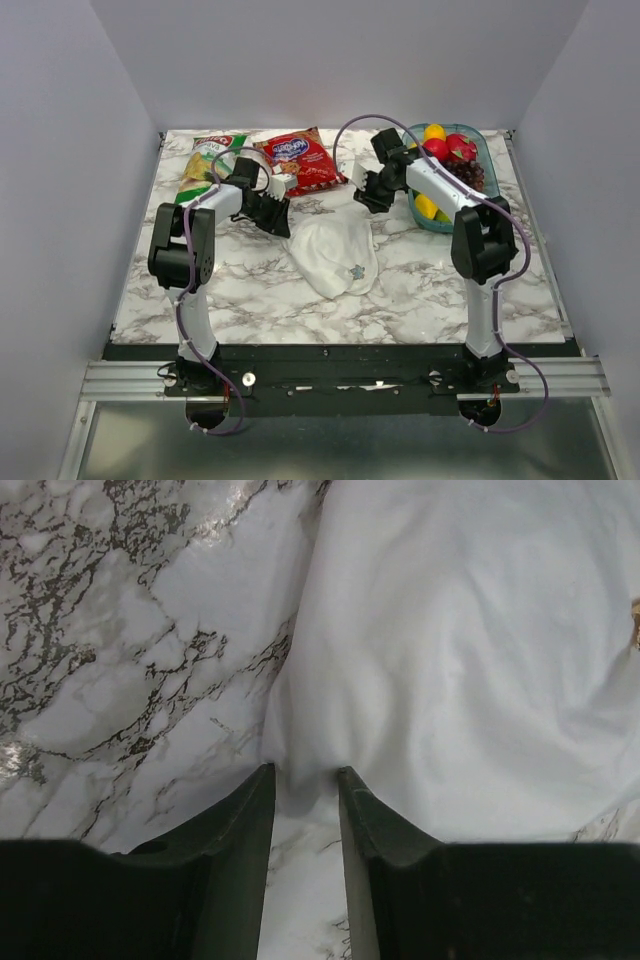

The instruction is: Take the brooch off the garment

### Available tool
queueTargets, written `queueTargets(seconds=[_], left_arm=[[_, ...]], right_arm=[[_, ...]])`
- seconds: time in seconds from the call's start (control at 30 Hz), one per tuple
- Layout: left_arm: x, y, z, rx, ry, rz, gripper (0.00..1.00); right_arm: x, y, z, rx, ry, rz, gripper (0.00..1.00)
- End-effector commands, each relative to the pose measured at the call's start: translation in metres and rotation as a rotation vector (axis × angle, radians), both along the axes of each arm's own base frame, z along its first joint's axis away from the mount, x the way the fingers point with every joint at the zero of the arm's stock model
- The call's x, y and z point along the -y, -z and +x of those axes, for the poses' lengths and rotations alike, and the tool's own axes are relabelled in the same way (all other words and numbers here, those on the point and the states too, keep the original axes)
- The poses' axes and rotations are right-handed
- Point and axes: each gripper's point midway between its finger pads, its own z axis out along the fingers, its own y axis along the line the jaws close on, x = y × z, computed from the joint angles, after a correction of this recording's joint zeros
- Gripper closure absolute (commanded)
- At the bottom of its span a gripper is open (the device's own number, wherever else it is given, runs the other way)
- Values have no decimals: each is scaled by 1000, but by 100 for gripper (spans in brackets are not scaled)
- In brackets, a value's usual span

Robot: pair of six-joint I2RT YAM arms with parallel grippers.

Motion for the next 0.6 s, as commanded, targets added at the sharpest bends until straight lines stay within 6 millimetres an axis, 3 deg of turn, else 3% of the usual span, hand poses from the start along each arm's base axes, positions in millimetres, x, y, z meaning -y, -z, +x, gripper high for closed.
queueTargets(seconds=[0.0, 0.27, 0.37, 0.57], left_arm=[[2, 5, -8, -49, 19, -17, 68], [2, 4, -12, -65, 19, -24, 94], [3, 0, -11, -60, 20, -28, 99], [6, -7, -7, -51, 20, -44, 100]], right_arm=[[-14, 20, 0, -77, -25, 37, 53], [-25, 39, -12, -175, -91, 25, 54], [-28, 46, -18, -196, -112, 15, 54], [-30, 58, -20, -216, -107, -18, 61]])
